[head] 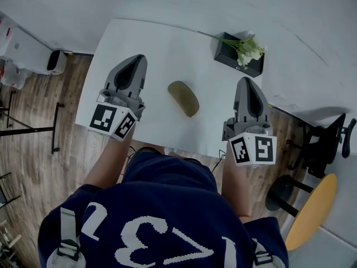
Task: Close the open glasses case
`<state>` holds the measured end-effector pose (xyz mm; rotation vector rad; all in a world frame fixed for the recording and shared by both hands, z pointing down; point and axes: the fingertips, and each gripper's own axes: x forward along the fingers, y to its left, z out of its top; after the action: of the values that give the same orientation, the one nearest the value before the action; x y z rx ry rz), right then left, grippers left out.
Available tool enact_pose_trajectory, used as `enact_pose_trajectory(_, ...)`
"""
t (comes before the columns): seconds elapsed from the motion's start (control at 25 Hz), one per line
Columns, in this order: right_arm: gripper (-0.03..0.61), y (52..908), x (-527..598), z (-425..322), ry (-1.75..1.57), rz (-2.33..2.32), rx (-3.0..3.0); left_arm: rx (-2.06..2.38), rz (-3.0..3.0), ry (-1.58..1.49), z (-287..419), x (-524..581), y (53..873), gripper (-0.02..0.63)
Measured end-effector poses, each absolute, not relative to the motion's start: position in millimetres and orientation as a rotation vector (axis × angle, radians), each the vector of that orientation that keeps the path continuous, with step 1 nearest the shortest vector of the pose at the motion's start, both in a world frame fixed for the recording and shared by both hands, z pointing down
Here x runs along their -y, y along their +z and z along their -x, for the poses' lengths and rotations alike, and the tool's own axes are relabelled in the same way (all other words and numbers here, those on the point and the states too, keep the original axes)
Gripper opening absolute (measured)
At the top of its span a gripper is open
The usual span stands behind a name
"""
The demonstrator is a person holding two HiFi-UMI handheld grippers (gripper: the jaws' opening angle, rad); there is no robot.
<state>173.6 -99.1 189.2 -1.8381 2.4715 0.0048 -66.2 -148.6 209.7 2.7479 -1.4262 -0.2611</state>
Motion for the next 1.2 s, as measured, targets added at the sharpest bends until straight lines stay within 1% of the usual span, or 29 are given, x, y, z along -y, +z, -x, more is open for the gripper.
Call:
enact_pose_trajectory(0.28, 0.025, 215, 117, -167, -0.070, 1.897, -2.484, 1.308, -2.767, -0.169, 57, 173, 234, 0.012)
enact_pose_trajectory(0.48, 0.025, 259, 117, -161, -0.162, 1.928, -2.561, 1.250, -2.717, -0.098, 51, 181, 273, 0.012)
enact_pose_trajectory(0.68, 0.026, 350, 103, -141, -0.577, 1.802, -2.757, 1.123, -2.709, 0.038, 34, 175, 322, 0.012)
enact_pose_trajectory(0.88, 0.028, 443, 69, -132, -0.838, 1.831, -2.958, 0.886, -2.756, 0.305, -4, 157, 376, 0.012)
enact_pose_trajectory(0.96, 0.047, 474, 52, -121, -0.963, 1.805, -3.023, 0.805, -2.771, 0.399, -21, 151, 396, 0.012)
enact_pose_trajectory(1.04, 0.097, 501, 37, -112, -1.057, 1.811, -3.081, 0.720, -2.782, 0.469, -39, 144, 413, 0.012)
enact_pose_trajectory(1.08, 0.110, 512, 32, -111, -1.085, 1.846, -3.097, 0.676, -2.791, 0.498, -48, 141, 420, 0.012)
enact_pose_trajectory(1.2, 0.123, 537, 24, -114, -1.152, 1.978, -3.086, 0.575, -2.830, 0.578, -72, 130, 438, 0.012)
